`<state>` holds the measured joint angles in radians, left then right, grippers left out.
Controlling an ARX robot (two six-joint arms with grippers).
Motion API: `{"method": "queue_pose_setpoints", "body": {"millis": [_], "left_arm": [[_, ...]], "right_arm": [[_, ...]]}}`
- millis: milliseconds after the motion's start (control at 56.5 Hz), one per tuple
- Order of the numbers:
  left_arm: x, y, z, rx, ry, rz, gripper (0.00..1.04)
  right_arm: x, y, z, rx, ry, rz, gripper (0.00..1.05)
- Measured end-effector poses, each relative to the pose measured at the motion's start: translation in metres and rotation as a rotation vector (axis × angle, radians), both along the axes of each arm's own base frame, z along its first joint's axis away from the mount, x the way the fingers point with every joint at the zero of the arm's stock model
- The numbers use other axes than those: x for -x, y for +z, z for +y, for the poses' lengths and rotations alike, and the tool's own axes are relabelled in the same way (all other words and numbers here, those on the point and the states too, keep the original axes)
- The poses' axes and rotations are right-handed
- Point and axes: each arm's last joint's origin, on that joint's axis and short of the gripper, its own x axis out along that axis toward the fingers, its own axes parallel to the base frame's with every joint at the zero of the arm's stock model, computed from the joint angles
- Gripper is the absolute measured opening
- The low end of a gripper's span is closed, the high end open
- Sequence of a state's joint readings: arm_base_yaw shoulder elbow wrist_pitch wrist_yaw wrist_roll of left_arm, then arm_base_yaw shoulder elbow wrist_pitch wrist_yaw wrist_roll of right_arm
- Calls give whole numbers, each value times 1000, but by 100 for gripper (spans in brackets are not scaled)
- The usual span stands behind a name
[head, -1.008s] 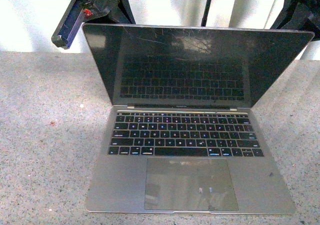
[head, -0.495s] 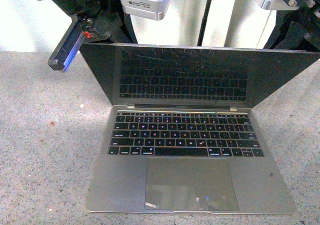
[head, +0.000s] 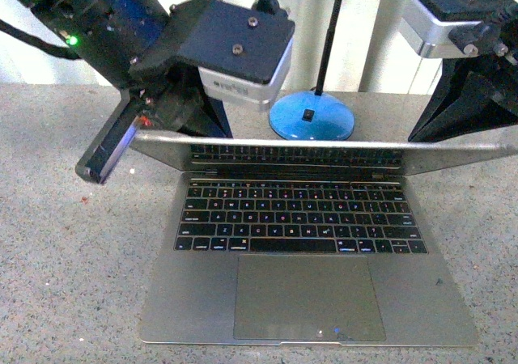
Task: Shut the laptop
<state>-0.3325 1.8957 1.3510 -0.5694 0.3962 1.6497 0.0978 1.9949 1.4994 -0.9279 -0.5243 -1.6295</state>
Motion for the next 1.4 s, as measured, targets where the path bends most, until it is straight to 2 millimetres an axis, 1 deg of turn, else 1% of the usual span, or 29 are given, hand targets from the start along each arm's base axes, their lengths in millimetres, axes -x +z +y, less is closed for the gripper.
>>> {"method": "queue_pose_setpoints", "body": {"millis": [230, 531, 743, 1008, 1150, 1397], "left_arm": [[9, -13, -6, -1, -25, 20, 4], [15, -24, -7, 4, -34, 31, 4], [18, -32, -6, 12, -33, 36, 4], [23, -39, -12, 26, -37, 32, 4], [26, -46, -15, 29, -41, 39, 4], [31, -72, -19, 18, -45, 70, 4]], "right_arm": [[9, -14, 8, -7, 23, 21, 3], [18, -28, 14, -28, 40, 35, 3], [21, -34, 15, -34, 34, 39, 3], [23, -42, 17, -46, 24, 33, 3], [25, -54, 19, -46, 20, 42, 3], [31, -79, 25, -61, 15, 92, 3]]}}
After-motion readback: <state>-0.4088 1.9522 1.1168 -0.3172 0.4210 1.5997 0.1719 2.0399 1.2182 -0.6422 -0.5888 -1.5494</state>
